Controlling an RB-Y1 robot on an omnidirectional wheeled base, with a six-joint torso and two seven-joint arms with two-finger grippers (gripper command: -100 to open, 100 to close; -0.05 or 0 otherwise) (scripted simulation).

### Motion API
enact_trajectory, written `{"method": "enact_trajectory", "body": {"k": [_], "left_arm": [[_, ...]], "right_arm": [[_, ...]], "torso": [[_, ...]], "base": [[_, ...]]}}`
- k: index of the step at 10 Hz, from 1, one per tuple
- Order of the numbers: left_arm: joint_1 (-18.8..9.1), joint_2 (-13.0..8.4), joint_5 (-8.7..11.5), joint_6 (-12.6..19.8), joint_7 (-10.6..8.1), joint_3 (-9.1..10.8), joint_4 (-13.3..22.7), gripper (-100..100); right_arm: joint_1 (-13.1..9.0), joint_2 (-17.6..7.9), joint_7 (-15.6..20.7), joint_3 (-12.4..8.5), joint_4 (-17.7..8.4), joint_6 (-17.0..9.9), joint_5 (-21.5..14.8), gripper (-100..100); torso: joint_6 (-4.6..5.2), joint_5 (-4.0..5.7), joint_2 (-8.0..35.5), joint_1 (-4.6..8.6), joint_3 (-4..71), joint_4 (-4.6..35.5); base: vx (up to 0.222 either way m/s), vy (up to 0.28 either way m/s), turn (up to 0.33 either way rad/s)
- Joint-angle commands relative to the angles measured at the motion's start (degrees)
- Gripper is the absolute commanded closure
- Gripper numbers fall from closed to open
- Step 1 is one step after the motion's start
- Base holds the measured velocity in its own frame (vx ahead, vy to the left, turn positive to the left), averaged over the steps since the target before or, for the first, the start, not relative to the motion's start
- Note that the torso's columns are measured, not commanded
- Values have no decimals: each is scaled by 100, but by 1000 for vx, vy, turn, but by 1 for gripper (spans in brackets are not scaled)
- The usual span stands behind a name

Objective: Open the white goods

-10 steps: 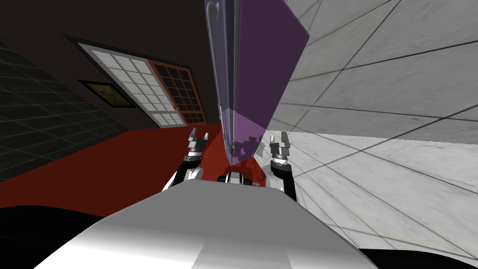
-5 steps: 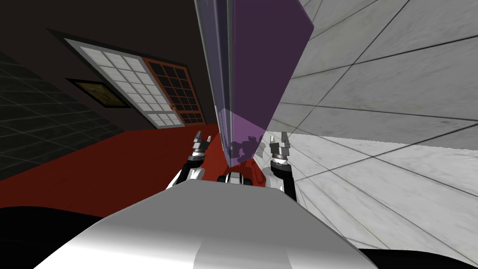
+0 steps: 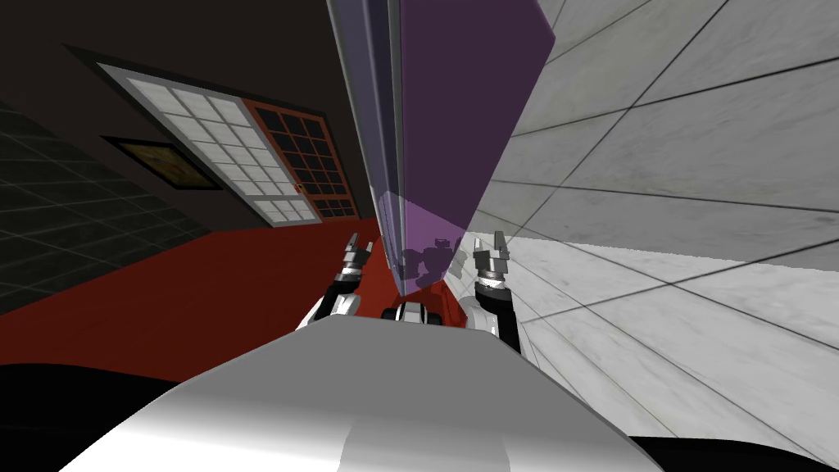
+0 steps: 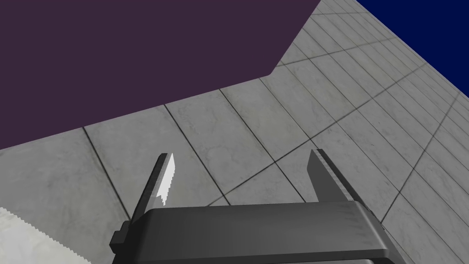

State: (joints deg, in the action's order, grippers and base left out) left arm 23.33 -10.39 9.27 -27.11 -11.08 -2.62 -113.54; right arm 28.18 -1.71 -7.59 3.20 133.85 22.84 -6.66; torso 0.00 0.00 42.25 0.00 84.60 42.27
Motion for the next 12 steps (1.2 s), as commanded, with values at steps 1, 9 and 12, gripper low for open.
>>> {"method": "enact_trajectory", "body": {"k": [1,9,12], "left_arm": [[-115,65,69,39,-56,-37,346,-100],[-308,1203,218,125,-182,-92,932,-100],[-260,1238,243,206,-163,-3,713,-100]], "right_arm": [[0,0,0,0,0,0,0,0],[-1,0,0,0,0,0,0,0],[-1,0,0,0,0,0,0,0]], "torso": [[0,1,0,4,-1,0],[58,-5,-90,30,51,-36],[51,-4,-93,28,54,-37]], "base": [[91,-45,-26],[57,-19,1],[-6,3,33]]}}
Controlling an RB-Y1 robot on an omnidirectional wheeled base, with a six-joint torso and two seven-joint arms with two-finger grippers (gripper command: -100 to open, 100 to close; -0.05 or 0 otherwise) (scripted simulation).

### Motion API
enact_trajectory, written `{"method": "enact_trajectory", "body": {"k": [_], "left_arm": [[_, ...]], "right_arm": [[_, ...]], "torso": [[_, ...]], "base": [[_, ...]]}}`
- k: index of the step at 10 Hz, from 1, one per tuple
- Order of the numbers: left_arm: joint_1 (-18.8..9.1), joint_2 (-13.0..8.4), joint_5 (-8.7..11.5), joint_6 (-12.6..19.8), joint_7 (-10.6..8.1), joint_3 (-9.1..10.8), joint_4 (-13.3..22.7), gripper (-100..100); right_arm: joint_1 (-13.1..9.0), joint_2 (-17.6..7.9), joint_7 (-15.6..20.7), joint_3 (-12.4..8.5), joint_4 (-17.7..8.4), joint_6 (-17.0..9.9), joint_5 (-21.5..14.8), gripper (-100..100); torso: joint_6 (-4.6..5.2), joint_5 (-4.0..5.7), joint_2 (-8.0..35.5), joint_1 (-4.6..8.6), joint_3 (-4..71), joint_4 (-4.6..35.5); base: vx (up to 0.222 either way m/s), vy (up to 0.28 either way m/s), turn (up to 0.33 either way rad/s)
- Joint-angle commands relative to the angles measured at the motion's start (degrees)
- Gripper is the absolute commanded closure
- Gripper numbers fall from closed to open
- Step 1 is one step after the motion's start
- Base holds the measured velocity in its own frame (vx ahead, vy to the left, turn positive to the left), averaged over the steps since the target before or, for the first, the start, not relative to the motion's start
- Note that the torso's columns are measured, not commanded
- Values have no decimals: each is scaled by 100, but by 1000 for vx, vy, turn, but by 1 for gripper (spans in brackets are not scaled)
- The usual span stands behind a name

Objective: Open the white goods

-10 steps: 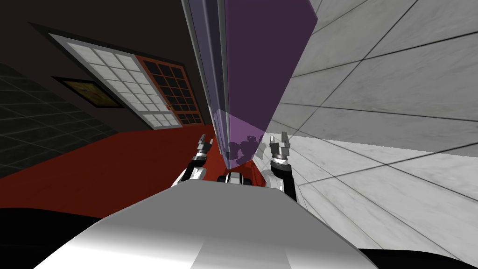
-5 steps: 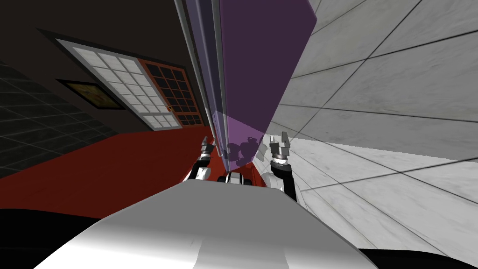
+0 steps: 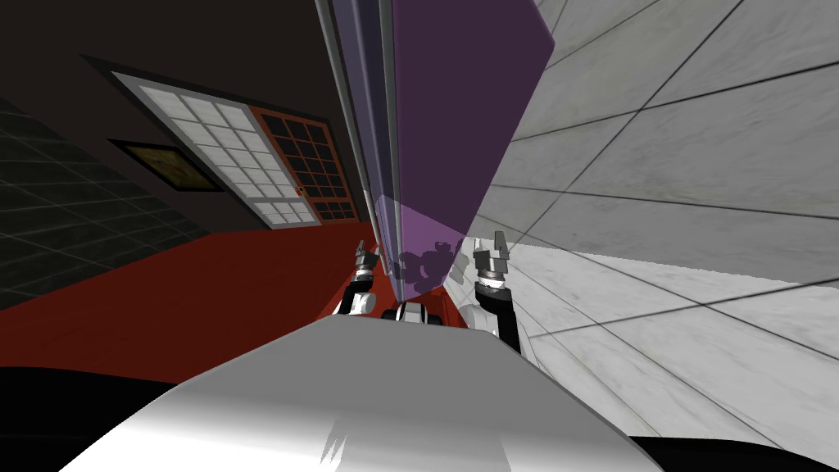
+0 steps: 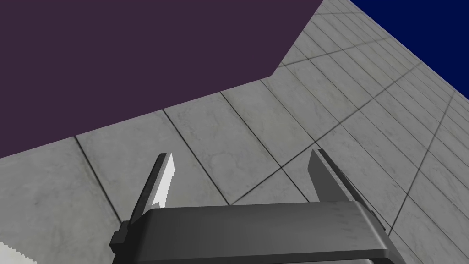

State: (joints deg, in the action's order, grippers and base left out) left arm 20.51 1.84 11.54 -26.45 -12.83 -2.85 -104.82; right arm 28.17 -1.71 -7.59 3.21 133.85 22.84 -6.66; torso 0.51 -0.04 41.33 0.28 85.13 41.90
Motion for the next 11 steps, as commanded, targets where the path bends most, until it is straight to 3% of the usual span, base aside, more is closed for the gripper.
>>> {"method": "enact_trajectory", "body": {"k": [1,3,4,7,11], "left_arm": [[39,26,26,246,21,35,-277,-100],[141,16,30,283,12,24,-261,-100],[17,11,11,105,9,15,-119,100],[26,-94,18,124,-66,-50,-107,100],[-3,-284,33,177,-202,-170,-161,100]], "right_arm": [[0,0,0,0,0,0,0,0],[0,0,0,0,0,0,0,0],[0,0,0,0,0,0,0,0],[0,0,0,0,0,0,0,0],[0,-3,0,-3,-1,-1,0,0]], "torso": [[-18,5,10,-20,-5,19],[-13,15,-20,-50,17,46],[-20,6,-8,-46,9,28],[-50,7,93,-26,-55,41],[-42,8,52,-55,-24,48]], "base": [[39,1,36],[17,6,26],[-35,-7,-63],[-8,43,-51],[-53,237,-79]]}}
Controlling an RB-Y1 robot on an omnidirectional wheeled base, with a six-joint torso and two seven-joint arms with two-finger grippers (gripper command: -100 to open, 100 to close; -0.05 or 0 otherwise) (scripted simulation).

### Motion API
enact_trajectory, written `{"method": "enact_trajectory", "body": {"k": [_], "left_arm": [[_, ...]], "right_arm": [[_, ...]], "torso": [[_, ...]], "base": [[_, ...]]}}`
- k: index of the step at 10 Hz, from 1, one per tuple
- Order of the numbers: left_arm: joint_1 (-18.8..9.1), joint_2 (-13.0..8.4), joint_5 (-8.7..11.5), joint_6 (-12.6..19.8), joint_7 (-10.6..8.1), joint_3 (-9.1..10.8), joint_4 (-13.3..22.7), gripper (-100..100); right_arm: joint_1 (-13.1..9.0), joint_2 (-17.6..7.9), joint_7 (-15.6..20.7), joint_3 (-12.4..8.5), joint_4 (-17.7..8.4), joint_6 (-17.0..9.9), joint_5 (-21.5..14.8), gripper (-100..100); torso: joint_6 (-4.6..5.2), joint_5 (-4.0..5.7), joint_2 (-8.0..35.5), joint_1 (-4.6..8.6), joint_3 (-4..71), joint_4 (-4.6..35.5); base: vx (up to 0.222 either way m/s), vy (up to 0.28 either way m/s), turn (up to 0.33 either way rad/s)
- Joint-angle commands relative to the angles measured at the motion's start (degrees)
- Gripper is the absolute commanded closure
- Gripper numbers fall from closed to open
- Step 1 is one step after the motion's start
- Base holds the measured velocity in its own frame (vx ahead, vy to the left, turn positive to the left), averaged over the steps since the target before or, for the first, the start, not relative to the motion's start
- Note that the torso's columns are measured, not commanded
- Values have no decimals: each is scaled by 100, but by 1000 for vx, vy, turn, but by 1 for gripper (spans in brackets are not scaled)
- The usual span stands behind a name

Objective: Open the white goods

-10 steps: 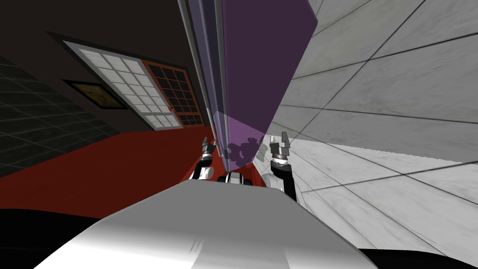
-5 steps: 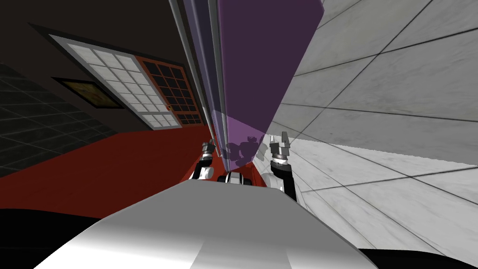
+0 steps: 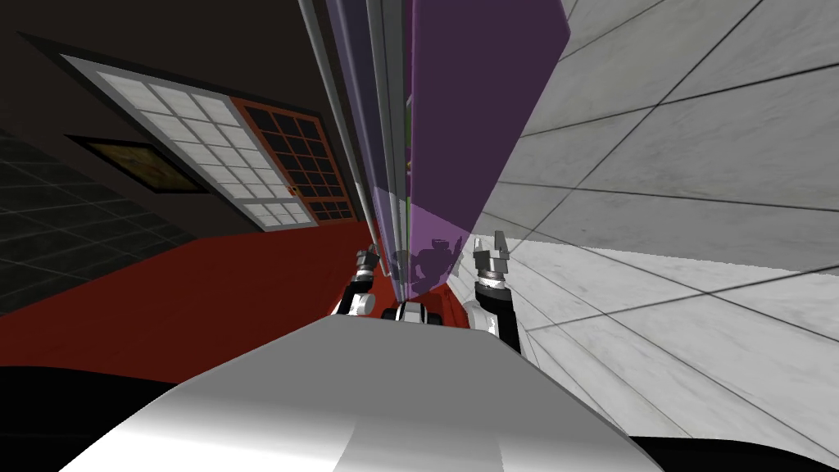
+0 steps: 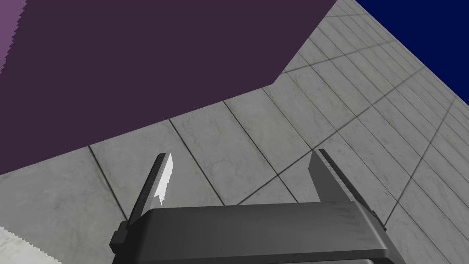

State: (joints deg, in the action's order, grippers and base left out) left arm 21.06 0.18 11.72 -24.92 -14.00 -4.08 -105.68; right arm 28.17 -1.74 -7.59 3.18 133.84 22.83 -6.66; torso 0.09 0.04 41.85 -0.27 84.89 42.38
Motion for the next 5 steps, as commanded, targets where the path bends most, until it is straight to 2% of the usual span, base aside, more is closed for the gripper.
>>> {"method": "enact_trajectory", "body": {"k": [1,2,4,5], "left_arm": [[-73,-213,23,50,-153,-107,-102,100],[-73,-213,23,50,-153,-107,-102,100],[-103,-404,38,104,-290,-228,-156,100],[-103,-404,38,104,-290,-228,-156,100]], "right_arm": [[-1,0,0,0,0,0,0,0],[-1,-1,0,-1,0,0,0,0],[0,0,0,0,0,0,0,0],[0,-1,0,0,0,0,0,0]], "torso": [[7,4,5,8,-3,2],[7,6,10,6,-6,8],[15,19,1,53,-1,6],[28,21,-21,42,14,12]], "base": [[-90,361,-157],[-53,291,-64],[-21,311,-118],[-70,272,-54]]}}
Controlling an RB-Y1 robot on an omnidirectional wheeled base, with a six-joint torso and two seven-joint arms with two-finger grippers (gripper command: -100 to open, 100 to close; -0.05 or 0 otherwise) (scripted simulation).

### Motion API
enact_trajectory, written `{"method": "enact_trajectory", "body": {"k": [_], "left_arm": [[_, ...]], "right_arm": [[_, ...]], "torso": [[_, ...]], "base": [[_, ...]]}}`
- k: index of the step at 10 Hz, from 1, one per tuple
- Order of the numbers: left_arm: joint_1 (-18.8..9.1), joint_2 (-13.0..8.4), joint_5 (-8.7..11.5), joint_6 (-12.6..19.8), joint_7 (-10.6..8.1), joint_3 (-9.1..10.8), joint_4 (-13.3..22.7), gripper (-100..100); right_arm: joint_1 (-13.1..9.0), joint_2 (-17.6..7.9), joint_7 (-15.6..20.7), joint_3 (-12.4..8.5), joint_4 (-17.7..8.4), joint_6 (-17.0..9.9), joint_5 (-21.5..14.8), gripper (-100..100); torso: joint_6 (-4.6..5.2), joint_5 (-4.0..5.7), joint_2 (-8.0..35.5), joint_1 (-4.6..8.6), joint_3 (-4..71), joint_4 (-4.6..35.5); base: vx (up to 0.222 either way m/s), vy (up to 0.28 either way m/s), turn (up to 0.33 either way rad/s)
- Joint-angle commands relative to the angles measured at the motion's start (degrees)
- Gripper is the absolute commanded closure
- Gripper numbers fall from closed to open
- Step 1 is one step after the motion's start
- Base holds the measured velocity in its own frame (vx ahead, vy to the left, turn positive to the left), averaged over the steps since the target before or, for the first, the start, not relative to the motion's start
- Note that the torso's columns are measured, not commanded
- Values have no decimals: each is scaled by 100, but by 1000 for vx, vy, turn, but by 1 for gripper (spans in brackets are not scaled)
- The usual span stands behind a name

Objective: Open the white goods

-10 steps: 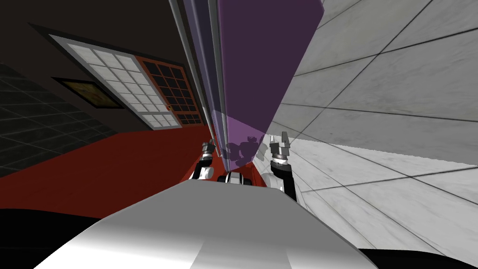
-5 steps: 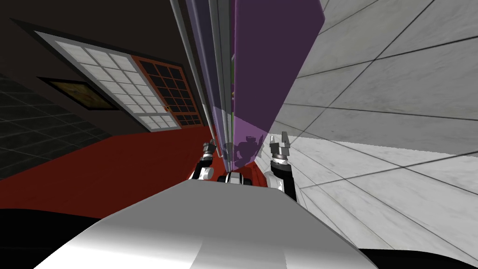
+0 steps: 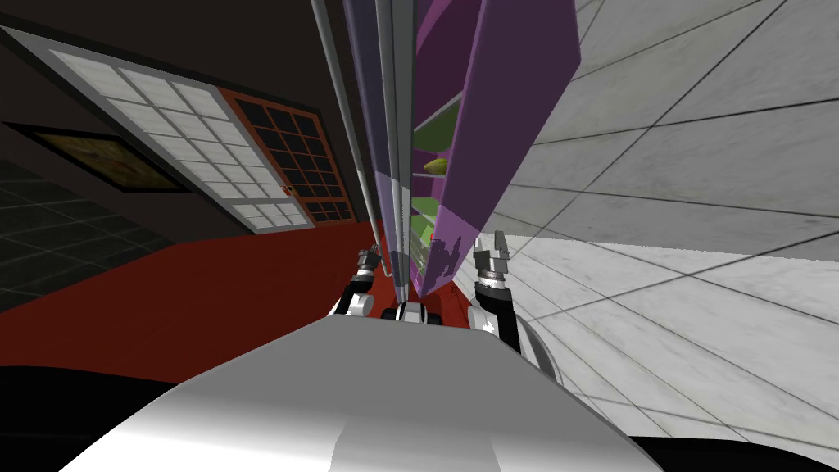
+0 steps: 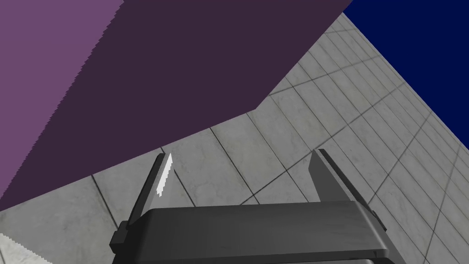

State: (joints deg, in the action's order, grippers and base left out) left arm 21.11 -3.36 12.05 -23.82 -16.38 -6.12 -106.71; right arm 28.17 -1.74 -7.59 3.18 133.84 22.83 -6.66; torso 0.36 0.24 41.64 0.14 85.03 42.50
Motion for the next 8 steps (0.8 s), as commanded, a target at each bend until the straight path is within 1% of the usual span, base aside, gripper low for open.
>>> {"method": "enact_trajectory", "body": {"k": [1,2,3,5,6,7,8], "left_arm": [[-123,-145,13,21,-120,-84,-80,100],[-137,-241,21,47,-188,-144,-107,100],[-137,-241,21,47,-188,-144,-107,100],[-167,-431,36,101,-325,-265,-161,100],[-167,-431,36,101,-325,-265,-161,100],[-165,-413,34,110,-309,-252,-169,100],[-183,-376,50,54,-330,-241,22,-100]], "right_arm": [[0,1,0,0,0,0,0,0],[0,1,0,1,0,0,0,0],[0,0,0,0,0,0,0,0],[0,0,0,0,0,0,0,0],[0,0,0,0,0,0,0,0],[0,1,0,0,0,0,0,0],[1,3,0,2,0,0,0,0]], "torso": [[-8,3,12,19,-4,-1],[-21,-8,46,8,-30,-11],[-25,-19,55,-21,-39,-10],[-35,-22,61,-12,-43,-21],[-36,-27,67,-25,-48,-20],[-38,-21,74,4,-52,-19],[-36,-8,58,46,-44,-22]], "base": [[-107,280,-98],[-79,344,-159],[-44,287,-92],[-62,314,-127],[-90,246,-54],[-45,94,-3],[-5,20,8]]}}
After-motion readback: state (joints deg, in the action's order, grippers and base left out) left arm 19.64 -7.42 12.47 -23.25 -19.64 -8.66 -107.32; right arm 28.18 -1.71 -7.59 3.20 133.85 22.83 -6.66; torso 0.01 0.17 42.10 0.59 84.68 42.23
